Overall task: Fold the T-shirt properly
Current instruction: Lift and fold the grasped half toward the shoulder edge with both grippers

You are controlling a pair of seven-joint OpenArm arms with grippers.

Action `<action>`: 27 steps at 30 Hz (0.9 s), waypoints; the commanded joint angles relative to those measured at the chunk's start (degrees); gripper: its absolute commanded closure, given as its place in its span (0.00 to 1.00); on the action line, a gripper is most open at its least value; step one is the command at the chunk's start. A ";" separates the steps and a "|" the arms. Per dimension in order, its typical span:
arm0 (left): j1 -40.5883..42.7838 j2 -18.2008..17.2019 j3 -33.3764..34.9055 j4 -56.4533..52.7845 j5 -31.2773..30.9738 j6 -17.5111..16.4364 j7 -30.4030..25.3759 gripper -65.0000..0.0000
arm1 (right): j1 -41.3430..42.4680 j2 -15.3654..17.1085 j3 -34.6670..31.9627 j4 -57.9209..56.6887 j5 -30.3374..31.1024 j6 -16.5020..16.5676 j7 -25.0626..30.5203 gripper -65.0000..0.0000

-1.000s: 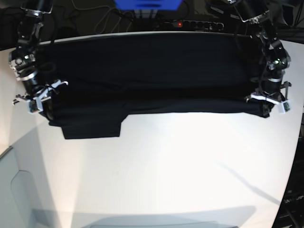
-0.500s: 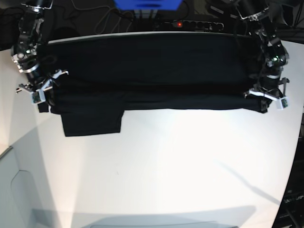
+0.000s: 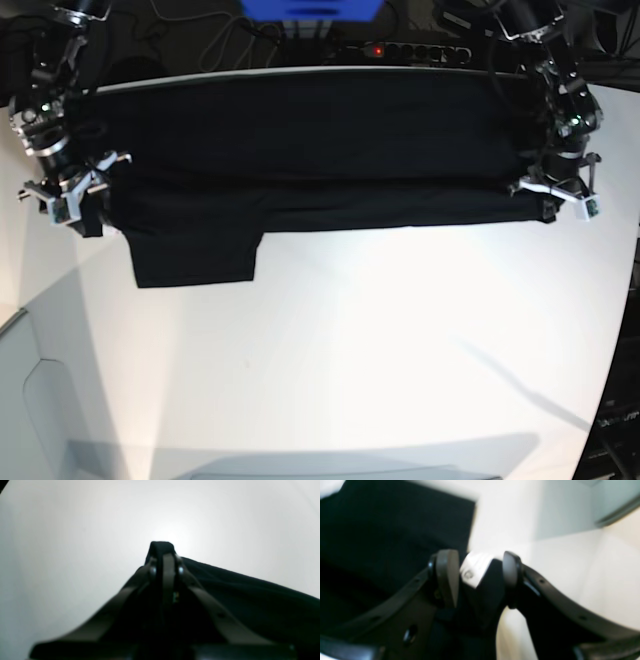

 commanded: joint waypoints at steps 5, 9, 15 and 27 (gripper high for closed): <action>-0.41 -0.82 -0.13 0.86 -0.51 -0.01 -1.31 1.00 | 6.28 0.15 0.06 -0.79 0.84 0.80 -1.38 0.55; -0.41 -0.82 -0.13 0.86 -0.51 -0.01 -1.40 1.00 | 12.87 0.59 -2.05 -6.94 0.40 0.80 -6.13 0.54; -0.41 -0.82 -0.13 0.86 -0.51 -0.01 -1.31 1.00 | 17.80 1.38 -5.83 -16.88 -5.22 0.80 -6.83 0.54; 0.21 -0.82 -0.30 0.86 -0.51 -0.01 -1.67 1.00 | 14.02 1.38 -7.33 -19.60 -5.40 0.80 -7.09 0.54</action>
